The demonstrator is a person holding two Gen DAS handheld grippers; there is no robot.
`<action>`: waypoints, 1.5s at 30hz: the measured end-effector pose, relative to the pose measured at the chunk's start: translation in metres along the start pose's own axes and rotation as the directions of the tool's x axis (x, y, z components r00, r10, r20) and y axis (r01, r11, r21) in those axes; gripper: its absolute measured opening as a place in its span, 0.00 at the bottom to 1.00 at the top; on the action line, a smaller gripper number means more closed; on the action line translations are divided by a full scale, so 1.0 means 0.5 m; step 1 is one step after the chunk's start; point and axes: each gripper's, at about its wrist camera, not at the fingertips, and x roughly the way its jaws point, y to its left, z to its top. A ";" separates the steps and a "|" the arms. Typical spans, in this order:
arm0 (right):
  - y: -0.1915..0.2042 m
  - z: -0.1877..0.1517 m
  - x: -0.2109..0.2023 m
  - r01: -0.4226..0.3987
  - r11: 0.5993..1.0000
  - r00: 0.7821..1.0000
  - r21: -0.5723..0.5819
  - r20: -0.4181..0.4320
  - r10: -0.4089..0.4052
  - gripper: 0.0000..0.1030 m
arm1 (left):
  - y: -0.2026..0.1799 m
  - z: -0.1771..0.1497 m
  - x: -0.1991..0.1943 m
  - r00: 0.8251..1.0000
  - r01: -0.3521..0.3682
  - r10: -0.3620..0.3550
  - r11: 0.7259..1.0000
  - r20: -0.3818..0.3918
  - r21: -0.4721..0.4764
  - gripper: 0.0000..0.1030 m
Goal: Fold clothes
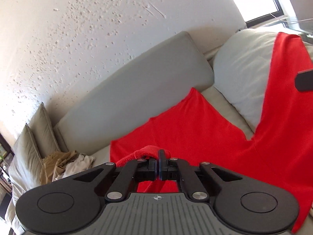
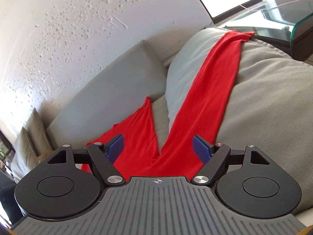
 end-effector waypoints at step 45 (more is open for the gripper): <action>0.099 -0.113 0.111 -0.096 0.983 0.942 -0.157 -0.334 0.038 0.46 | 0.462 -0.375 0.030 0.853 -0.270 -0.100 0.755 -0.512 -0.597 0.45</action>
